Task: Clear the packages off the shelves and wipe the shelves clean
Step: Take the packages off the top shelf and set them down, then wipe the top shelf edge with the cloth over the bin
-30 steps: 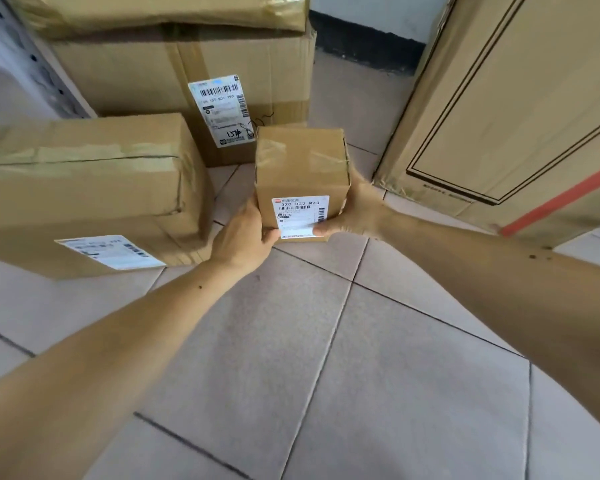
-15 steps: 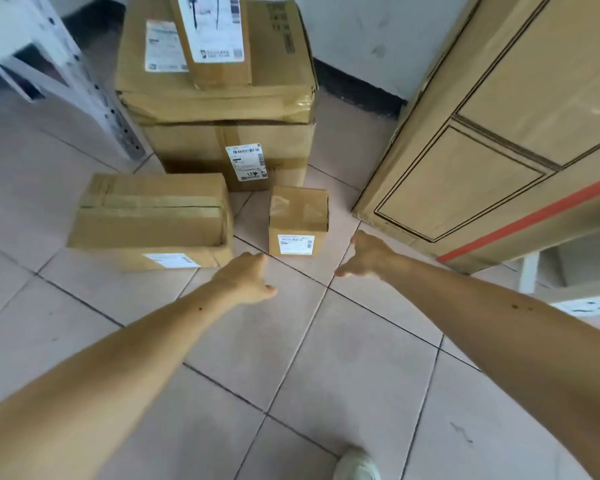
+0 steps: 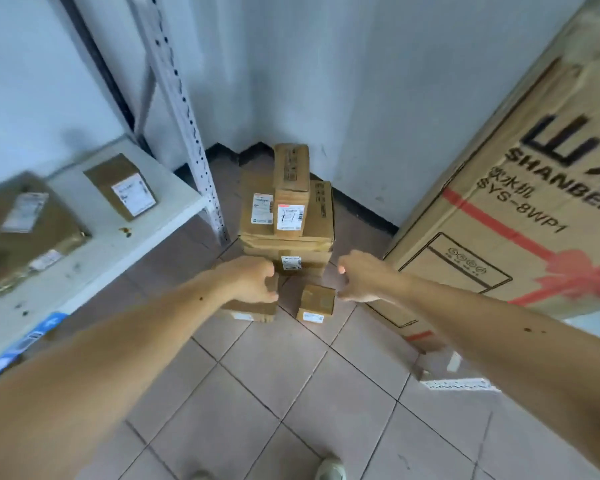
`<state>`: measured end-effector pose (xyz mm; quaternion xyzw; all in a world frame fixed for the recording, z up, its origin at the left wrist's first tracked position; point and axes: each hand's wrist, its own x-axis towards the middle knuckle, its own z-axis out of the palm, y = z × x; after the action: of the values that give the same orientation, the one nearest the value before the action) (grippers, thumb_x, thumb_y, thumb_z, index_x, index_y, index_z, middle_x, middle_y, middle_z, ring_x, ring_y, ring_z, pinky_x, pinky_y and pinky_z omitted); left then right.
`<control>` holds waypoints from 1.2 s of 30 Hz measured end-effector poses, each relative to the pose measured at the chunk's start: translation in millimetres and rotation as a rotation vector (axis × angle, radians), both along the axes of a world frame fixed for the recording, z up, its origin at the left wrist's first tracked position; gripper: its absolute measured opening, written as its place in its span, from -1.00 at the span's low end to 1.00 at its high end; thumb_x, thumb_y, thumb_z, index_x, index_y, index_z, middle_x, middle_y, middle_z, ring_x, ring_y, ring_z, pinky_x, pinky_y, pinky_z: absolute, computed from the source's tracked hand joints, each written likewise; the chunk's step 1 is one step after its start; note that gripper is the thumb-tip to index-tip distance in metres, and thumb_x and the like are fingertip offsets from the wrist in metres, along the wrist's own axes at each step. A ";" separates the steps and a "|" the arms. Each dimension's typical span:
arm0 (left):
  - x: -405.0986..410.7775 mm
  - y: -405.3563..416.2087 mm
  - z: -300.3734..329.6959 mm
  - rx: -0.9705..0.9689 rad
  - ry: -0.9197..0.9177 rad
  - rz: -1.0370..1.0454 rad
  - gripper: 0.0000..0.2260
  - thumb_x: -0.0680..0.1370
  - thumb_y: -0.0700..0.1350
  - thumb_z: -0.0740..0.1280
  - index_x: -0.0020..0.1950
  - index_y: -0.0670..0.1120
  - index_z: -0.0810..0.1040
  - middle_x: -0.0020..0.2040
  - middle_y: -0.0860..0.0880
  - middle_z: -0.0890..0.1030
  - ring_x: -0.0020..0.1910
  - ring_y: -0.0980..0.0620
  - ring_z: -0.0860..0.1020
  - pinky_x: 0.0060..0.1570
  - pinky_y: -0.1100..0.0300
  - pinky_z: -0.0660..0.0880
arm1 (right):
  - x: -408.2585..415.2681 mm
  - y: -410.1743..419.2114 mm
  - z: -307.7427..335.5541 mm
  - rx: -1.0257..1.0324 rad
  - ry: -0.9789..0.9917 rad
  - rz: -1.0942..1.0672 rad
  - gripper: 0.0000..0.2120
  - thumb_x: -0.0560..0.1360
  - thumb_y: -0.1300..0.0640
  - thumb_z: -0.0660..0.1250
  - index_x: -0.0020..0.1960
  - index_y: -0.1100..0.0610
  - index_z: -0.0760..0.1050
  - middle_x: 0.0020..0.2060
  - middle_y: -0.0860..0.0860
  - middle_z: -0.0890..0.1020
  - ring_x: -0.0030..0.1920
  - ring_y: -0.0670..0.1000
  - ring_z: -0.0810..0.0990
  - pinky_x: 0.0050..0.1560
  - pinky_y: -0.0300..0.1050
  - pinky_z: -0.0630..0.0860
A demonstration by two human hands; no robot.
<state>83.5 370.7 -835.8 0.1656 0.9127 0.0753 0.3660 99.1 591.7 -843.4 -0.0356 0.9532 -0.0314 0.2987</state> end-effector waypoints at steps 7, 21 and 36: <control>43.4 -76.7 174.4 0.051 0.079 0.221 -0.56 0.59 0.05 0.32 0.41 -0.10 0.41 0.30 -0.06 0.53 0.23 -0.04 0.52 0.21 0.09 0.47 | 3.2 -74.1 166.4 0.017 0.087 0.233 -0.61 0.49 0.00 0.43 0.26 0.09 0.45 0.09 0.02 0.56 0.05 0.05 0.57 -0.06 -0.09 0.57; 263.0 -286.8 255.5 0.046 0.256 0.920 -0.54 0.56 0.07 0.37 0.39 -0.09 0.44 0.33 -0.02 0.50 0.28 -0.05 0.46 0.22 0.11 0.37 | 103.4 -345.7 263.5 0.064 0.076 1.012 -0.55 0.54 0.00 0.37 0.34 0.16 0.39 0.19 0.12 0.50 0.14 0.12 0.52 0.07 -0.04 0.50; 586.2 -520.0 214.2 -0.026 0.192 1.389 -0.59 0.56 0.02 0.36 0.37 -0.09 0.45 0.27 -0.07 0.55 0.23 -0.08 0.50 0.23 0.09 0.45 | 365.5 -669.2 229.5 0.030 0.083 1.494 -0.53 0.49 -0.04 0.41 0.30 0.14 0.42 0.16 0.10 0.52 0.12 0.12 0.52 0.10 0.06 0.54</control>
<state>669.7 -149.3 -621.6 -0.4545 0.8364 0.2657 0.1528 464.6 -77.5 -613.9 -0.6704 0.6863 0.1943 0.2047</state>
